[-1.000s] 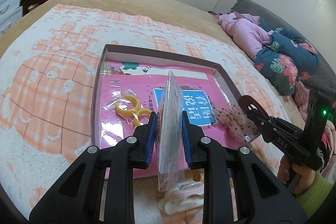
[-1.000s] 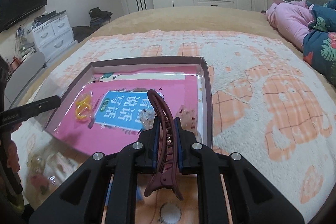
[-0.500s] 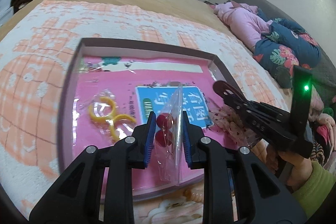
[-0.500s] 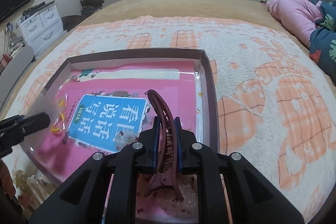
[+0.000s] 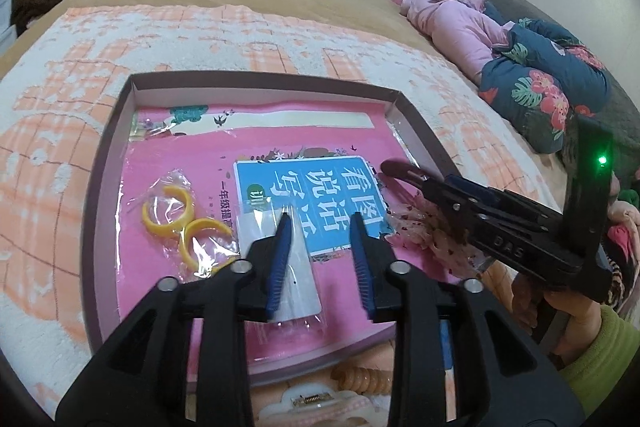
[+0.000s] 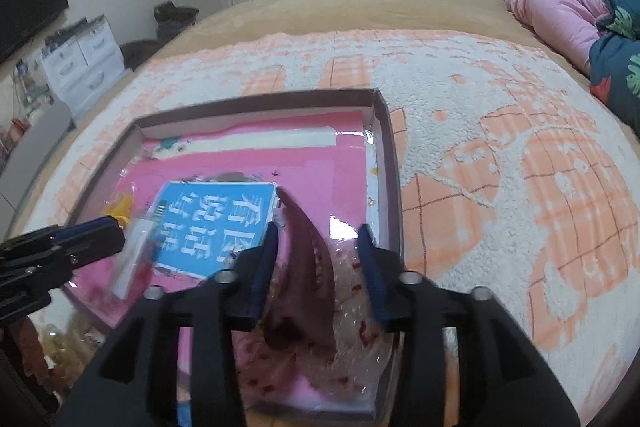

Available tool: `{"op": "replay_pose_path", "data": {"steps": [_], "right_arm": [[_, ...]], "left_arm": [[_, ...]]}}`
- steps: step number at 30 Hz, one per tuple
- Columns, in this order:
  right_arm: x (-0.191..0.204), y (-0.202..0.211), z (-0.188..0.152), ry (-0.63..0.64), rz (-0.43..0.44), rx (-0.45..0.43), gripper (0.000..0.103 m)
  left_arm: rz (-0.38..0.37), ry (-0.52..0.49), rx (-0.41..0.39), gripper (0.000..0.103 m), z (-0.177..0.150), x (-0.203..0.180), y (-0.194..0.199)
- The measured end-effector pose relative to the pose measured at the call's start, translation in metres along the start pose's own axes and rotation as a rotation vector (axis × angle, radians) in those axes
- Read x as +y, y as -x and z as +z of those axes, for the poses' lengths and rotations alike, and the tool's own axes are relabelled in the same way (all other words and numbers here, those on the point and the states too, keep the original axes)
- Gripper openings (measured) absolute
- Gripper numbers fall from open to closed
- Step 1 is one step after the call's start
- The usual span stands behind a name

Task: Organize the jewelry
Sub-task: 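Open the left tool to drop the packet while the right tool releases the claw clip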

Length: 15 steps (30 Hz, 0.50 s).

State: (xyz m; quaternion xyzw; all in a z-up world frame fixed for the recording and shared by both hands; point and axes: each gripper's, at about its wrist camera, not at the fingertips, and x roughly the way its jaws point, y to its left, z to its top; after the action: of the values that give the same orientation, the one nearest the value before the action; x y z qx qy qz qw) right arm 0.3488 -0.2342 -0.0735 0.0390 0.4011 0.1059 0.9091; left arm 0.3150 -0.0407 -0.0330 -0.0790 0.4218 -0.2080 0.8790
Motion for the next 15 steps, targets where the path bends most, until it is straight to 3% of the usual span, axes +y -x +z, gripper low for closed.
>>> {"op": "replay_pose_path", "data": {"steps": [3,8,15], "right_arm": [[0.004,0.017,-0.003,0.016,-0.001,-0.036,0.051],[0.004,0.046,-0.007,0.005,0.0,-0.096,0.074],[0.001,0.083,-0.018,-0.008,-0.025,-0.177,0.087]], "left_arm": [[0.004,-0.002,-0.013,0.029,-0.002,-0.003,0.008],[0.009,0.004,-0.047,0.042,-0.008,-0.008,0.025],[0.039,0.021,-0.114,0.078,-0.015,-0.011,0.059]]}}
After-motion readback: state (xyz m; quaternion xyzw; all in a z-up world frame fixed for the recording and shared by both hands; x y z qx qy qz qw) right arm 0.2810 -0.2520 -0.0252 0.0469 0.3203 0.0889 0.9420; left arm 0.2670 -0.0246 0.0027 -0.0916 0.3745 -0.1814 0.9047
